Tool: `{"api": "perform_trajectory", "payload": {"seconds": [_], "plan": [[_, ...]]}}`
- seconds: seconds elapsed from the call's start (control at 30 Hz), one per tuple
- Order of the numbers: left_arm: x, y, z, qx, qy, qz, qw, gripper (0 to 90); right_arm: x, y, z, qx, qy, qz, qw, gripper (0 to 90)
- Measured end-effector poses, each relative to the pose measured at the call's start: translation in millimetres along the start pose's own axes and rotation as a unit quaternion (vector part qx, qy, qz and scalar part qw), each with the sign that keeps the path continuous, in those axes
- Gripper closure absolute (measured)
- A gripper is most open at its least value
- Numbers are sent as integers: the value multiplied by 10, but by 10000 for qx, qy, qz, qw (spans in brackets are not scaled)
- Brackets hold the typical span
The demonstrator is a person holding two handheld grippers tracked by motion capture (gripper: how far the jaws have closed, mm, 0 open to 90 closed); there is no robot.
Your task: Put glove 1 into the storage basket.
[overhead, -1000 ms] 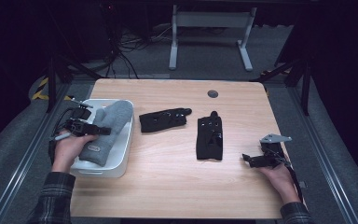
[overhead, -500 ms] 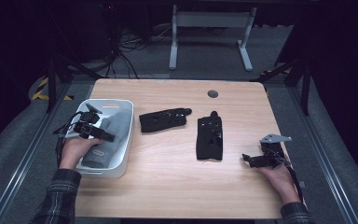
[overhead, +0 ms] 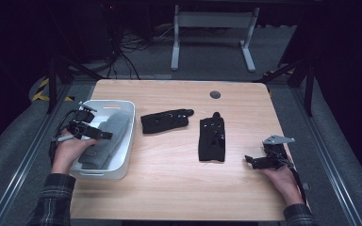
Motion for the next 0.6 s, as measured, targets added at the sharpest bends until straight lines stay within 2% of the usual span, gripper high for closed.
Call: {"api": "perform_trajectory", "payload": {"seconds": [0.1, 0.23, 0.33, 0.37, 0.4, 0.6], "plan": [[-57, -10, -60, 55, 92, -166, 9998, 179, 0, 0, 1, -2, 2, 1, 10000, 4], [-110, -48, -197, 289, 159, -313, 9990, 176, 1, 0, 1, -1, -3, 3, 10000, 3], [-155, -101, -337, 445, 230, -440, 9978, 172, 1, 0, 1, 0, -2, 3, 10000, 3], [-177, -130, -423, 559, 268, -499, 9968, 172, 0, 0, 1, -1, -2, 2, 10000, 3], [-177, -130, -423, 559, 268, -499, 9968, 171, 0, 0, 1, -1, -2, 3, 10000, 3], [-178, -197, -746, 959, 541, -818, 9906, 171, 0, 0, 2, -1, -3, 3, 10000, 3]]}}
Point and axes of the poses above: each handheld gripper's, and its own axes: x roughly forward along the jaws, y roughly out of its underside, z roughly to its left, the point moved 1 cm from there along x, roughly forward along the jaws, and after that the axes turned 5 degrees about x, right-handed, at the moved point
